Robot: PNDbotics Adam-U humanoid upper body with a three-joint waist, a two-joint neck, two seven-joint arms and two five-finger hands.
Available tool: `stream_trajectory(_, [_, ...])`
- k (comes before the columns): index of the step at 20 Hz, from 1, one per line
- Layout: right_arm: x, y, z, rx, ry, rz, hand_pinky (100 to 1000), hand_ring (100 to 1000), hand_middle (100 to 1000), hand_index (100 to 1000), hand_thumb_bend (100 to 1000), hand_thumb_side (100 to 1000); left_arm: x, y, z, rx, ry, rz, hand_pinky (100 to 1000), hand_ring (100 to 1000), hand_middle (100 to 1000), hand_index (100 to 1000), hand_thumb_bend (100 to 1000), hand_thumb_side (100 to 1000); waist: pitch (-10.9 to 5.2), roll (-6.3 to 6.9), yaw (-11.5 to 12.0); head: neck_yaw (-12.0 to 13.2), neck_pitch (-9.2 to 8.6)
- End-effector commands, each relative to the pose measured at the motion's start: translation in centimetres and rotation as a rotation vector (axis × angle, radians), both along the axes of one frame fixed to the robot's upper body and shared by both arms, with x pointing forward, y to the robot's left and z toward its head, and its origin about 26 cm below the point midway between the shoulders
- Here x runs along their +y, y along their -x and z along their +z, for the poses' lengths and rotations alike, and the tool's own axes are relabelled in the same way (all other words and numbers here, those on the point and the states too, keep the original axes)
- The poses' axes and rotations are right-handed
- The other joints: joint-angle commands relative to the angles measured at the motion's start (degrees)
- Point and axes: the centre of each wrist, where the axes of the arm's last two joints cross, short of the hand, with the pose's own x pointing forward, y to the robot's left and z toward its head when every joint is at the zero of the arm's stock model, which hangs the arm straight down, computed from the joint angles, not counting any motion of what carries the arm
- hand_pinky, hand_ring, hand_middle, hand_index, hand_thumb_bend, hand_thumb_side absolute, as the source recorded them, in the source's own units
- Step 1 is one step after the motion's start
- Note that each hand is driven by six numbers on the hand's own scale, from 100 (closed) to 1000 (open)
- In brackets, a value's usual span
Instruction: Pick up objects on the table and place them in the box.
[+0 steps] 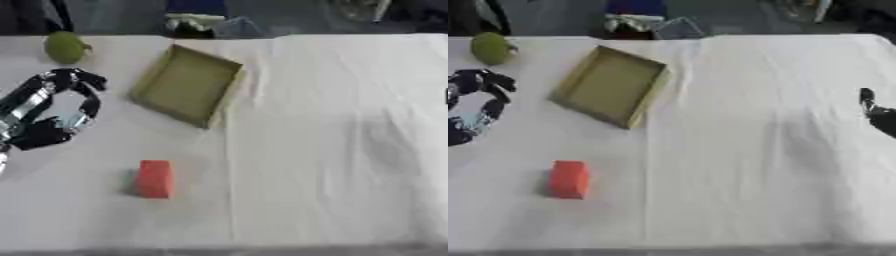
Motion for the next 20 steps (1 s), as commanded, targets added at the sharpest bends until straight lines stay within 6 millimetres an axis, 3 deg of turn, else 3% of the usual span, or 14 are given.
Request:
stream_trajectory(1, [-0.4,-0.1,1.5,-0.031,0.03,0.003,742,964,636,897,372,320,-0.8,0.3,2.0,-0.045,-0.146,-0.085,751,658,706,853,263,721,-0.9,0.09,-0.09,-0.11,0.3])
stream_trajectory(5, [-0.4,-0.2,1.5,-0.03,0.032,0.006,742,965,635,897,374,320,-2.1,0.6,2.4,-0.052,-0.253,-0.166,750,666,708,853,350,729,-0.95,0.13,-0.2,-0.1,0.3])
stream_trajectory(10, [-0.3,-0.2,1.4,-0.028,0.032,0.007,742,964,635,897,374,320,-3.1,0.8,2.3,-0.041,-0.333,-0.237,756,683,727,858,369,710,-1.02,0.11,-0.33,-0.29,0.3])
stream_trajectory(13, [-0.3,-0.2,1.4,-0.027,0.032,0.01,742,964,633,896,373,321,-3.5,0.7,1.8,-0.001,-0.414,-0.263,757,695,740,862,348,670,-1.1,0.13,-0.4,-0.35,0.3])
stream_trajectory(16, [-0.2,-0.2,1.3,-0.023,0.03,0.014,742,964,629,896,374,321,-3.8,0.5,1.4,0.022,-0.507,-0.266,765,720,764,875,426,686,-1.13,0.14,-0.49,-0.33,0.3])
stream_trajectory(20, [-0.1,-0.2,1.3,-0.023,0.028,0.017,742,964,627,895,373,323,-4.3,0.1,0.3,0.031,-0.619,-0.276,769,737,781,884,462,696,-1.15,0.13,-0.67,-0.39,0.3])
